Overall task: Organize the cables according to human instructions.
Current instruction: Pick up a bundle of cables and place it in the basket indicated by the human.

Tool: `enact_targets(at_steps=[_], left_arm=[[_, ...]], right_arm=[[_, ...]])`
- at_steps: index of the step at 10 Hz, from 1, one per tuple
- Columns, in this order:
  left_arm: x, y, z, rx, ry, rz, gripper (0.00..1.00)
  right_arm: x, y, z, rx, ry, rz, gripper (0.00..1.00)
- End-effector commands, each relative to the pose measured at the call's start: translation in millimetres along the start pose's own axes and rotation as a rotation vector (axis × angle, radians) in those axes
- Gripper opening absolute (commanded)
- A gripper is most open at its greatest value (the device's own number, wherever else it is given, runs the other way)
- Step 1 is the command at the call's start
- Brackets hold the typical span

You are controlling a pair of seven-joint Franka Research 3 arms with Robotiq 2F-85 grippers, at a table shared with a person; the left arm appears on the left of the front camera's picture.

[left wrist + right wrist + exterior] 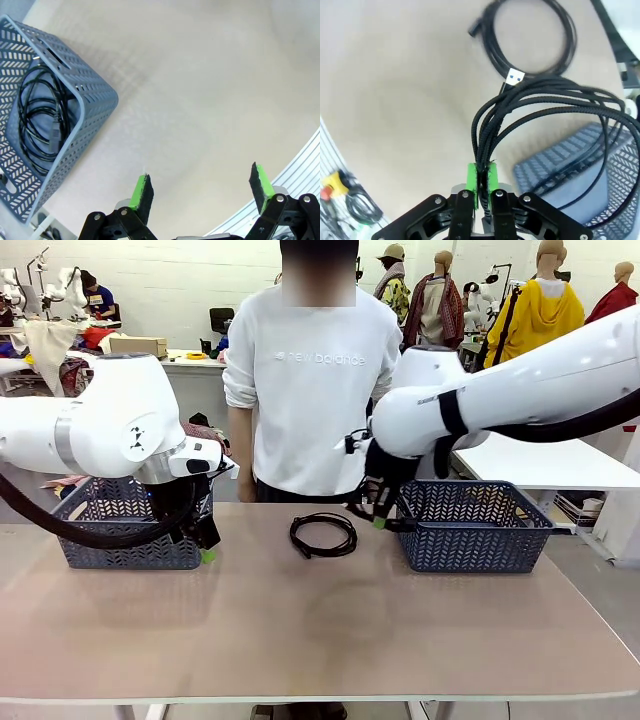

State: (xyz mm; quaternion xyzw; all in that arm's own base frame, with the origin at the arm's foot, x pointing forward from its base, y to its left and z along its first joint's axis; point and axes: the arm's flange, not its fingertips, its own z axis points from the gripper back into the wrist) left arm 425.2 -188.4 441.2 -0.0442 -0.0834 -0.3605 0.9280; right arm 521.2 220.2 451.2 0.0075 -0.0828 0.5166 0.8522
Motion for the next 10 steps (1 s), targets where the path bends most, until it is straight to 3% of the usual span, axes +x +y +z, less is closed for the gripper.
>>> enact_targets(at_steps=[1, 4, 10], left_arm=[[0, 1, 3, 0.000, 0.006, 0.004, 1.00], [0, 1, 3, 0.000, 0.006, 0.004, 1.00], [0, 1, 3, 0.000, 0.006, 0.004, 1.00]], right_arm=[[-30, -24, 14, 0.018, -0.007, 0.040, 0.00], [-45, -46, 36, 0.024, -0.048, 0.038, 0.00], [-11, -31, 52, 0.111, -0.220, 0.170, 0.00]])
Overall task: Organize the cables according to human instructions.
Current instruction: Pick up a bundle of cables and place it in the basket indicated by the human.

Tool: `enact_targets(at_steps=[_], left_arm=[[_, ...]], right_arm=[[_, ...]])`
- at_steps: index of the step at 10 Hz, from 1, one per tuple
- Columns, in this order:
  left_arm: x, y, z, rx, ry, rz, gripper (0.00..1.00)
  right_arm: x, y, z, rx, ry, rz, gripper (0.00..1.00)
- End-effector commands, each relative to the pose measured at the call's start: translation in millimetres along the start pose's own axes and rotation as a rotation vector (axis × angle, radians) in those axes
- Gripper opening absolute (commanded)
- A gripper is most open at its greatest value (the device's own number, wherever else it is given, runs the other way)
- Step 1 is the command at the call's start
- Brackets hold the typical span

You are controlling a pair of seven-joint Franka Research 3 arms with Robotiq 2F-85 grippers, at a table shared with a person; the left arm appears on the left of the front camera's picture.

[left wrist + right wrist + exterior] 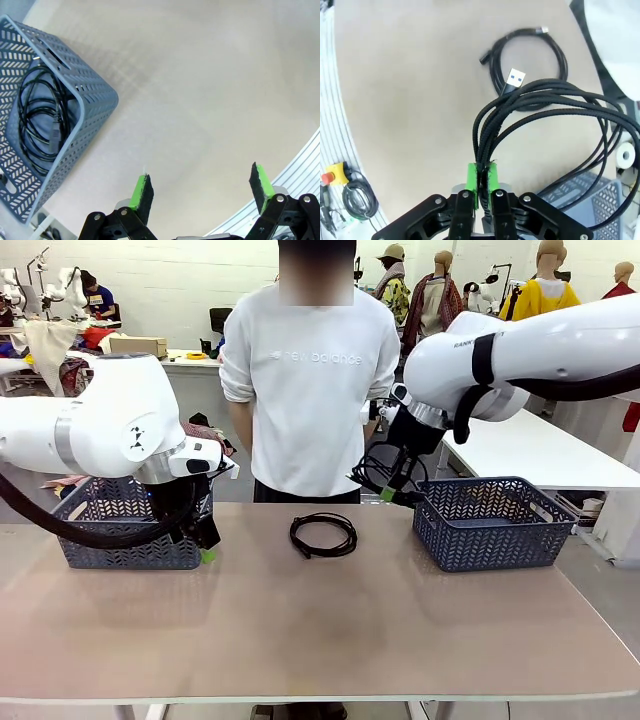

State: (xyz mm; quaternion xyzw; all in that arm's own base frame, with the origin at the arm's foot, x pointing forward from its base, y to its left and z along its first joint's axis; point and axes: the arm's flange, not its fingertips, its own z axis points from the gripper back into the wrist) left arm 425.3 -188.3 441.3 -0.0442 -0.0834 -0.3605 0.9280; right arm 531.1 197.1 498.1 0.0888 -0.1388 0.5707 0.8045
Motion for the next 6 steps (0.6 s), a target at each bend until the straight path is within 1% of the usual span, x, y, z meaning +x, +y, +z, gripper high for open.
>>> enact_targets(at_steps=[1, 3, 5, 6], left_arm=[[0, 1, 3, 0.000, 0.006, 0.004, 1.00], [0, 1, 3, 0.000, 0.006, 0.004, 1.00], [0, 1, 3, 0.000, 0.006, 0.004, 1.00], [0, 1, 3, 0.000, 0.006, 0.004, 1.00]], right_arm=[[-2, -9, 13, -0.037, 0.004, 0.067, 0.00], [-11, -10, 22, -0.133, 0.069, 0.129, 0.00], [-30, -14, 24, -0.170, 0.112, 0.117, 0.00], [-39, -17, 22, -0.186, 0.150, 0.100, 0.00]])
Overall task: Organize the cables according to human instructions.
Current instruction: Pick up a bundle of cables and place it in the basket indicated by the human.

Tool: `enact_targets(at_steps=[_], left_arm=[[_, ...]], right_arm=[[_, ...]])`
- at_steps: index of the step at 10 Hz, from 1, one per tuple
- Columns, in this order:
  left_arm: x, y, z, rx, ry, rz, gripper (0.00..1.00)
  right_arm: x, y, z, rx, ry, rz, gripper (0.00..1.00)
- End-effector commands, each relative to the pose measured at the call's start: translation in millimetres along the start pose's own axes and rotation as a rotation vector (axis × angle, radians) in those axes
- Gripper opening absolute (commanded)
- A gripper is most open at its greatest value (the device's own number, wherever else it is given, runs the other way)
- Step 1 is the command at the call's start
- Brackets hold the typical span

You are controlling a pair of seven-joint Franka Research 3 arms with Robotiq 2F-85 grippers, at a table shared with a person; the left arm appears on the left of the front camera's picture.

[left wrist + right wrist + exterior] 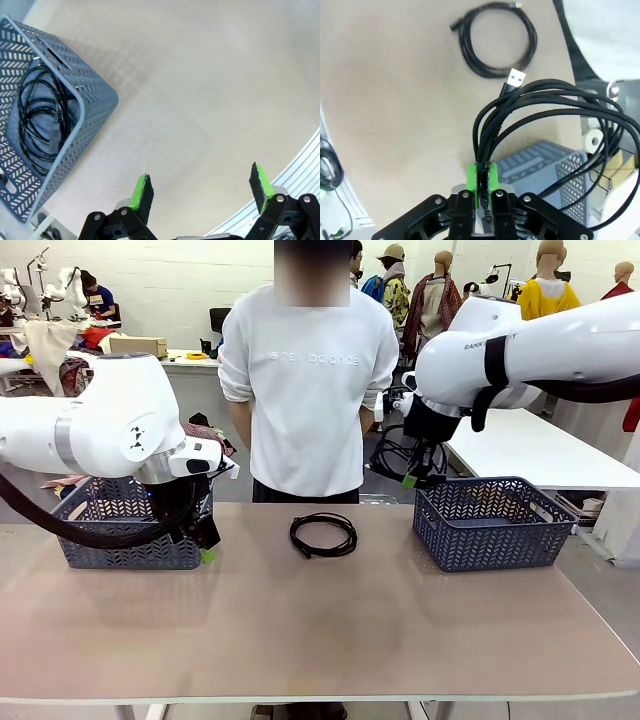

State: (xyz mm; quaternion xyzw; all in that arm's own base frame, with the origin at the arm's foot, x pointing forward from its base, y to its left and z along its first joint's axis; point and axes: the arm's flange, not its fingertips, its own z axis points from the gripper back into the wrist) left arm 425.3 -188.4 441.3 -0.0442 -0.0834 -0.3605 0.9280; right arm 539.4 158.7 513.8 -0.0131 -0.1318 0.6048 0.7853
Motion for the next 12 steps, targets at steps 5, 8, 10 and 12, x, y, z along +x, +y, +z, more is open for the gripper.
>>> enact_targets(at_steps=[5, 8, 10, 12], left_arm=[[0, 1, 3, 0.000, 0.006, 0.004, 1.00], [0, 1, 3, 0.000, 0.006, 0.004, 1.00], [0, 1, 3, 0.000, 0.006, 0.004, 1.00], [0, 1, 3, 0.000, 0.006, 0.004, 1.00]], right_arm=[[-61, -18, -30, -0.067, 0.035, -0.094, 0.00], [-47, -14, -23, -0.042, 0.046, -0.049, 0.00], [-47, -14, -23, -0.042, 0.046, -0.049, 0.00], [-47, -14, -23, -0.042, 0.046, -0.049, 0.00]])
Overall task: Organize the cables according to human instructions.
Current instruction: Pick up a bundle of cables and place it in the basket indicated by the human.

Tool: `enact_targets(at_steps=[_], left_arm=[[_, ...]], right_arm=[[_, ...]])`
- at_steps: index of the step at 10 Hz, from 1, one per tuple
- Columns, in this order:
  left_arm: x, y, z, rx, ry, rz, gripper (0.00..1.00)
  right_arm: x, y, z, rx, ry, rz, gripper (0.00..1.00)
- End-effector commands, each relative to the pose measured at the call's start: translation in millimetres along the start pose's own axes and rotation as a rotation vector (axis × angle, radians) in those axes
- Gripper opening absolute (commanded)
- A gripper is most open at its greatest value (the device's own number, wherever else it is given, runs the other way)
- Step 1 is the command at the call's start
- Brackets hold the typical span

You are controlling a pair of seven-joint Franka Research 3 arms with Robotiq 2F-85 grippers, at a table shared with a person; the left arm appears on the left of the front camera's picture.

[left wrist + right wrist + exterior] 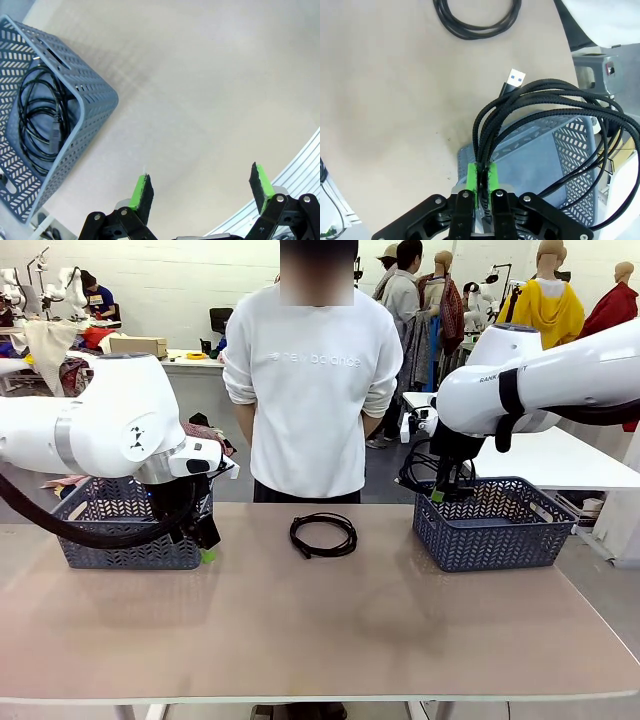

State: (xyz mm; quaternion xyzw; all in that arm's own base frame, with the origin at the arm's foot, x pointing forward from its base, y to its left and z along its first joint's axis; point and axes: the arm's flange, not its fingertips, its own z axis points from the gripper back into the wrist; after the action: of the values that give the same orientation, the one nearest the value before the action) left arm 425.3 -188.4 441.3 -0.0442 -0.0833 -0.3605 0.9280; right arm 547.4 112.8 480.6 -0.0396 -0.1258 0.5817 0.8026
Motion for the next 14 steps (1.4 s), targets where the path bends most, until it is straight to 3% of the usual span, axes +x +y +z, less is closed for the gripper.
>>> enact_targets(at_steps=[1, 2, 3, 6, 14], left_arm=[[0, 1, 3, 0.000, 0.006, 0.004, 1.00], [0, 1, 3, 0.000, 0.006, 0.004, 1.00], [0, 1, 3, 0.000, 0.006, 0.004, 1.00], [0, 1, 3, 0.000, 0.006, 0.004, 1.00], [0, 1, 3, 0.000, 0.006, 0.004, 1.00]], right_arm=[[1, 0, 5, -0.002, 0.000, 0.001, 0.00], [1, 0, 5, -0.002, 0.000, 0.001, 0.00], [0, 0, 0, 0.000, 0.000, 0.000, 0.10], [-34, -28, -8, -0.084, 0.082, 0.047, 0.10], [-99, -48, -57, -0.122, 0.129, 0.011, 0.10]])
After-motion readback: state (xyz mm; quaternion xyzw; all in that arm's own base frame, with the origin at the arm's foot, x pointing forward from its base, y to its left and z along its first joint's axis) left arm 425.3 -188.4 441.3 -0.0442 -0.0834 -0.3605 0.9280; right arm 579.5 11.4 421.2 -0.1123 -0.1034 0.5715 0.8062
